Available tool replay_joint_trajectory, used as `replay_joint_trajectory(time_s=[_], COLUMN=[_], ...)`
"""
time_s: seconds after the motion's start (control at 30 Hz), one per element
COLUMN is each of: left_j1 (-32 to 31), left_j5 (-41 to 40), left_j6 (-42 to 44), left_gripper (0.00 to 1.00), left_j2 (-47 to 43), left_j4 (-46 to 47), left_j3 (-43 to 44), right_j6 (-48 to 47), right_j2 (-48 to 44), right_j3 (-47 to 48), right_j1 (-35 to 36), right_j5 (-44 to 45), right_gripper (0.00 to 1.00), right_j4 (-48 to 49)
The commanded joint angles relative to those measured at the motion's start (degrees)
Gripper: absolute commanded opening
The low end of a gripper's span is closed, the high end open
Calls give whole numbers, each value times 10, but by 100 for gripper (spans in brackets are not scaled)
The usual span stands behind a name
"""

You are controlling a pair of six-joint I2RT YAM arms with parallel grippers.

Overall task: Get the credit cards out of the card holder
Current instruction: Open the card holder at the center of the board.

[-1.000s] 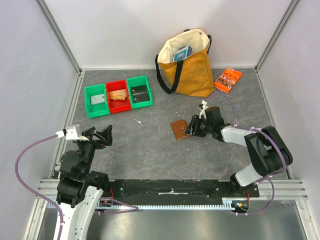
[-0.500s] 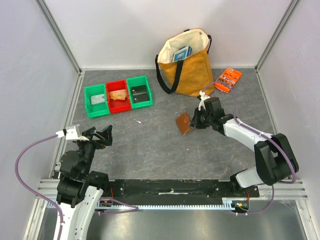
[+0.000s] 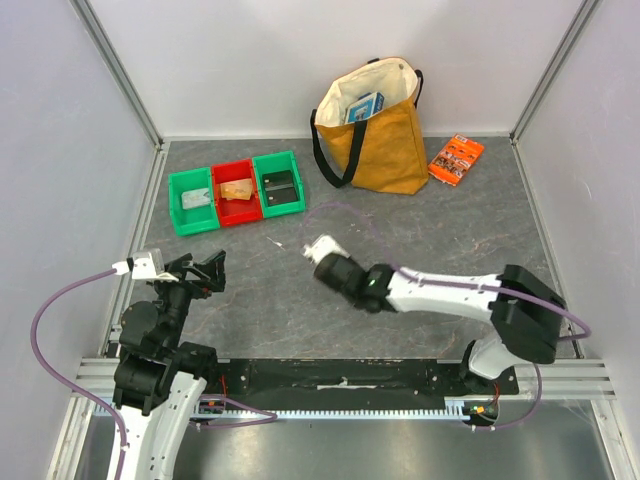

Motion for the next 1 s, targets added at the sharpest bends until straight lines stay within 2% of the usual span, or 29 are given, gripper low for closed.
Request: replay_joint_trajectory(time_s=[0.0, 0.1, 0.13, 0.2, 0.3, 0.37, 0.43, 0.5, 0.63, 0.67, 0.83, 0.9, 0.97], left_j1=[5, 4, 4, 5, 4, 5, 5, 5, 5, 4, -4, -36, -106], left_j5=[7, 7, 8, 11, 12, 13, 10, 19, 87, 104, 210, 217, 176], left_j6=[-9, -9, -9, -9, -11, -16, -35, -59, -85, -90, -131, -147, -166], left_gripper=[90, 90, 90, 90, 90, 93, 98, 99, 99, 99, 99, 99, 99], left_j2=[-4, -3, -2, -1, 8, 25, 52, 88, 165, 183, 305, 361, 418], left_j4=[19, 18, 17, 17, 17, 19, 10, -8, -8, -7, -2, 5, 13], left_j3=[8, 8, 8, 9, 8, 7, 13, 24, 21, 20, 15, 12, 13], right_j6=[0, 34, 43, 55, 58, 62, 68, 74, 66, 60, 54, 71, 90], right_j2=[61, 99, 106, 103, 83, 69, 48, 18, -36, -44, -48, -45, -53], right_j3=[51, 83, 95, 114, 131, 135, 123, 97, 48, 38, 0, -21, -51], right_j1=[108, 155, 163, 168, 164, 145, 101, 45, -52, -71, -169, -205, -228], right_j5=[141, 108, 90, 33, -3, -16, -88, -152, -272, -286, -391, -451, -505], right_gripper=[20, 33, 41, 50, 63, 73, 80, 87, 90, 95, 95, 95, 94], right_j4=[-53, -73, -77, -75, -69, -70, -59, -30, 23, 32, 60, 89, 133])
